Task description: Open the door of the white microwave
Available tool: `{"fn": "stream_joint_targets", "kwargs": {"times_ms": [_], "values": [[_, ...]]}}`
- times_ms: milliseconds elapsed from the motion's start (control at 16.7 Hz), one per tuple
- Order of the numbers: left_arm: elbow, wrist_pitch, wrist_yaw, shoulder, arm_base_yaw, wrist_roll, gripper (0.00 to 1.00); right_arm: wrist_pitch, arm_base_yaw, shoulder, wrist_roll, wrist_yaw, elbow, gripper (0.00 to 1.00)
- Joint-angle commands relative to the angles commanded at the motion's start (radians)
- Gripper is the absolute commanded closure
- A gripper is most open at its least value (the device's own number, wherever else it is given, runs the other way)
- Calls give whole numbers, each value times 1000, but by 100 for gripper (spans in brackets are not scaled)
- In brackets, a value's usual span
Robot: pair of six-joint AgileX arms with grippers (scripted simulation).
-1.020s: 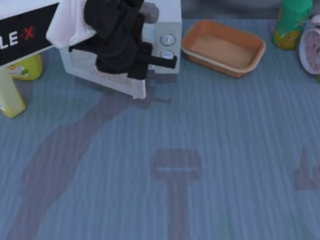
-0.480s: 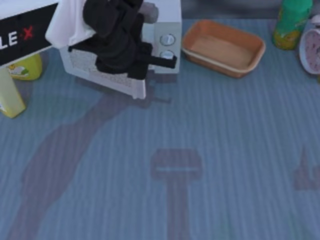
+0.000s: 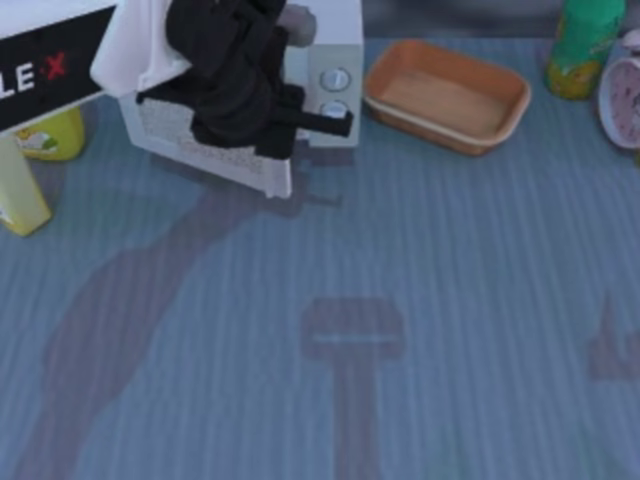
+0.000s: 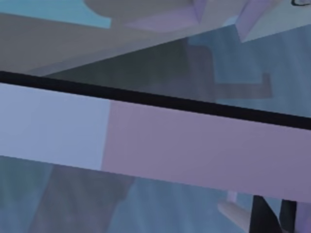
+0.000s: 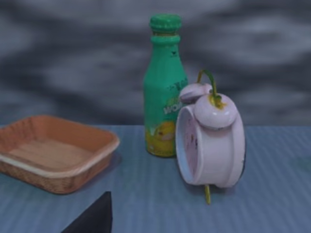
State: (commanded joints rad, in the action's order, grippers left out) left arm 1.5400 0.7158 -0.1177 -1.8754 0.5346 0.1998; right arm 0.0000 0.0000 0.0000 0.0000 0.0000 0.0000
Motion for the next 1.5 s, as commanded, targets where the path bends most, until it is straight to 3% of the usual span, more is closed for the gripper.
{"fn": "stream_joint_targets", "kwargs": {"times_ms": [300,720,1500], "values": [[-10,-7,12,9,2,-9,100,0,0,0,0,0,0,0],[-106,-34,73,82,-33,-128,100,0,0,0,0,0,0,0],[-106,-34,73,82,-34,-128,100,0,0,0,0,0,0,0]]}}
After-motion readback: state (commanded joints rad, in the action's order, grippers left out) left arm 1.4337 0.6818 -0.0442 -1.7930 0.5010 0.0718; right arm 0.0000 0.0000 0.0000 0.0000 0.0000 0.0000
